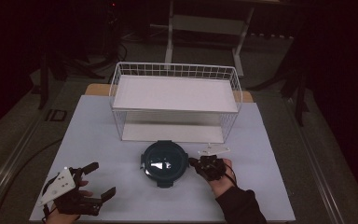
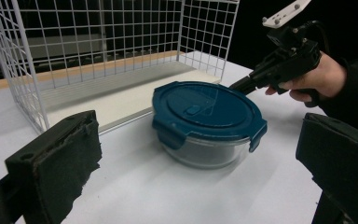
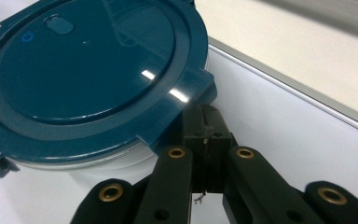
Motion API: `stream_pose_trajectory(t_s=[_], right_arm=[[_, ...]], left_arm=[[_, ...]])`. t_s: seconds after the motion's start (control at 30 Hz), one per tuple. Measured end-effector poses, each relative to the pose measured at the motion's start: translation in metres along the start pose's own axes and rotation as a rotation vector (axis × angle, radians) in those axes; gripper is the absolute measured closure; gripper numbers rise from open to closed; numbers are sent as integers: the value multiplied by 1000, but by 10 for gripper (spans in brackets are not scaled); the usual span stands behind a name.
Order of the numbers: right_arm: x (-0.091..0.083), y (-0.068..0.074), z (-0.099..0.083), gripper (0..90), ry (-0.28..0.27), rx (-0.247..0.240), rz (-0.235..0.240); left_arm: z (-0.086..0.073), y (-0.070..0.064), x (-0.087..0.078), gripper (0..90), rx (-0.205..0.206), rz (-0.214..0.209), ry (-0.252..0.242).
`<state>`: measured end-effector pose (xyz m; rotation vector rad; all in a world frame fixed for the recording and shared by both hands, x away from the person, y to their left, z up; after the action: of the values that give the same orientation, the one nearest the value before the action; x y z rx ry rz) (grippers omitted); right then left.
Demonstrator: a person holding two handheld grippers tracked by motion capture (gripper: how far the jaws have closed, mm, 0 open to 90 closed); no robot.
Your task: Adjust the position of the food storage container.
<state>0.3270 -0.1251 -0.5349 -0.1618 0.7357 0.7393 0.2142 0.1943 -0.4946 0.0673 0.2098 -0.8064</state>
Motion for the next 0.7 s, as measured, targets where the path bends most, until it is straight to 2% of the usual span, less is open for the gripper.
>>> stream_pose_trajectory(t_s=[0.1,0.27,0.4,0.57,0.6,0.63,0.67,0.7], right_arm=[[8,10,5,900,3,-15,17],[14,19,9,900,9,-30,26],[14,18,9,900,8,-26,44],[11,19,9,899,-6,-42,30],[8,18,9,890,-13,-45,28],[0,16,10,788,-37,-36,32],[-2,15,11,742,-51,-31,32],[-2,15,11,742,-51,-31,32]], left_arm=[[0,0,0,0,2,-3,1],[0,-1,0,0,5,-5,3],[0,-1,0,0,4,-5,2],[0,-1,-1,0,6,-5,5],[0,-1,0,0,6,-8,7],[0,-2,0,0,6,-12,10],[0,-2,0,0,6,-12,10],[0,-2,1,0,5,-13,12]])
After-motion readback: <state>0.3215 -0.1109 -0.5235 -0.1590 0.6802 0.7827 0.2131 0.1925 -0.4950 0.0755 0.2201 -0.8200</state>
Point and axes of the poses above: each handheld gripper's, and its own axes: x roughly forward along the jaws, z roughly out of its top, y roughly to its left, the point moved 6 cm from there along x, roughly forward along the jaws, and after that the axes turned 5 degrees about x, right-handed, at the moved point
